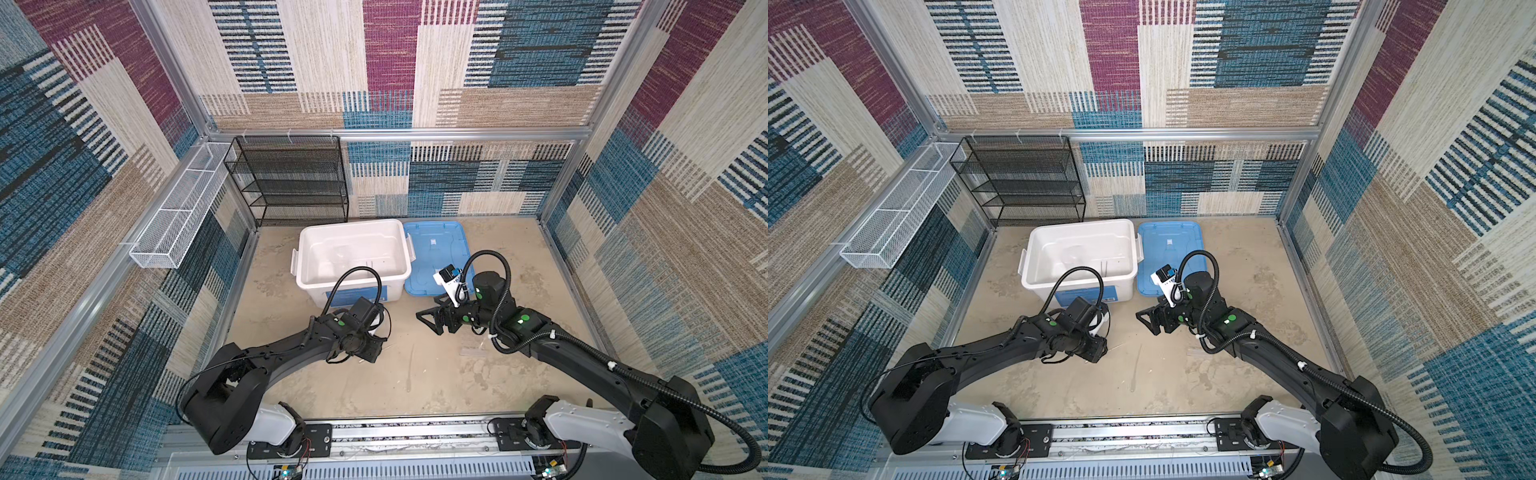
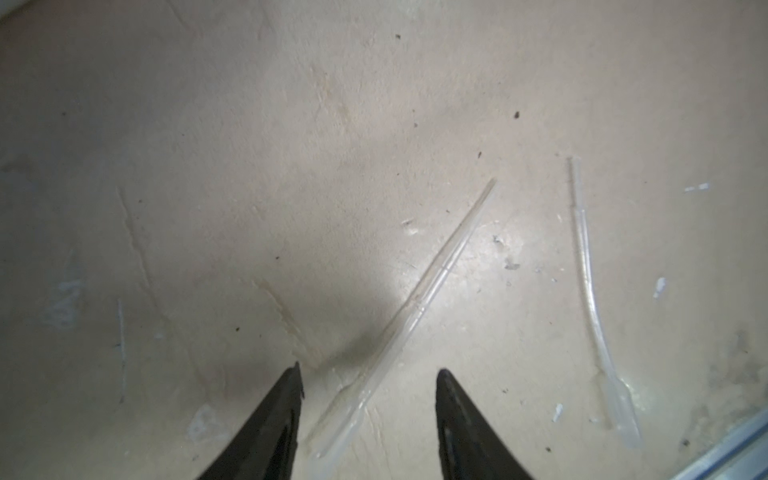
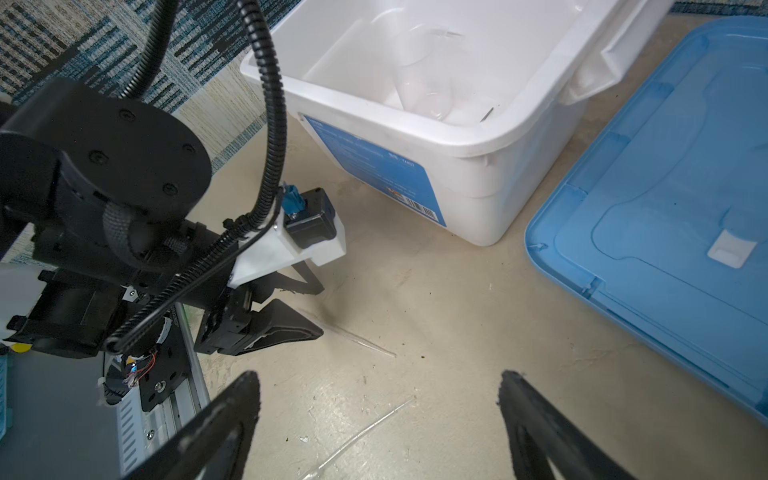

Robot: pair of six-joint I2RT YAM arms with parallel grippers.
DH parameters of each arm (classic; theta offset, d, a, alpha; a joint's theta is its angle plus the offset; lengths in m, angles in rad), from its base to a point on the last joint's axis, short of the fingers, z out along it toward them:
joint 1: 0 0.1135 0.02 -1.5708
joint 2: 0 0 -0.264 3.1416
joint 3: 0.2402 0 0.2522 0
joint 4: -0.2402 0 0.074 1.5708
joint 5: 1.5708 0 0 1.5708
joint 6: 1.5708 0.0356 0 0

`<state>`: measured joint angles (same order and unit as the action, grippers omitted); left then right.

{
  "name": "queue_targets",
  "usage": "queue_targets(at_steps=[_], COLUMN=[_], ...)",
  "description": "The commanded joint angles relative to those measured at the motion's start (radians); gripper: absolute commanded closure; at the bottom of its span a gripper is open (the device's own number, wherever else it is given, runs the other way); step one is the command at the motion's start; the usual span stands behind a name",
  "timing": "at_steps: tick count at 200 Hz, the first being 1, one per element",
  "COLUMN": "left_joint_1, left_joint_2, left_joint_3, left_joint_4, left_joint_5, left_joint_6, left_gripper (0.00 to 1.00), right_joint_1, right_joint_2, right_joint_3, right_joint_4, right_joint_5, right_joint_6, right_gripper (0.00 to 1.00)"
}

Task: Organize the chemistry lab equipment
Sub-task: 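Move the left gripper down onto a clear plastic pipette and close it, then lift the pipette and carry it over the white bin, left gripper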

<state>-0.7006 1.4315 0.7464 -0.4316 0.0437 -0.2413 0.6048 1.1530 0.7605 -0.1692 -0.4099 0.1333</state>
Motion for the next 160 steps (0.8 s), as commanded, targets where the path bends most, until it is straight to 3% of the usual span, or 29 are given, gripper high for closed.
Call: queue_targets(at_steps=[1,37,76,96,111,121,160], left_joint_1=[-0.011,-0.071,-0.093,-0.094,-0.095,-0.095,-0.096], left_joint_2=[0.024,0.052,0.089,0.123,0.136,0.133,0.011], left_joint_3=[0.002,-0.005,-0.006,0.009,0.018,0.021,0.069], left_joint_4=[0.011,0.003,0.004,-0.008,-0.01,-0.009,-0.049], left_joint_5=[-0.072,-0.095,-0.105,-0.107,-0.094,-0.092,-0.086], left_joint_6=[-0.033,-0.029,-0.058,-0.07,-0.079,-0.088,-0.111], left_gripper=[0.5,0.59,0.61,0.8,0.88,1.0,1.0], right_joint_1=[0.001,0.003,0.007,0.01,0.012,0.013,0.012], right_joint_2=[0.005,0.01,0.008,0.005,0.003,0.001,-0.007], right_joint_3=[0.013,0.01,0.01,0.01,0.013,0.016,0.04], right_joint_4=[0.025,0.025,0.029,0.03,0.03,0.031,0.054], right_joint_5=[-0.007,0.001,0.012,0.019,0.019,0.021,0.017], right_joint_6=[-0.009,-0.01,0.0,0.002,0.003,0.003,0.03], right_gripper=[0.09,0.09,0.09,0.09,0.09,0.09,0.09])
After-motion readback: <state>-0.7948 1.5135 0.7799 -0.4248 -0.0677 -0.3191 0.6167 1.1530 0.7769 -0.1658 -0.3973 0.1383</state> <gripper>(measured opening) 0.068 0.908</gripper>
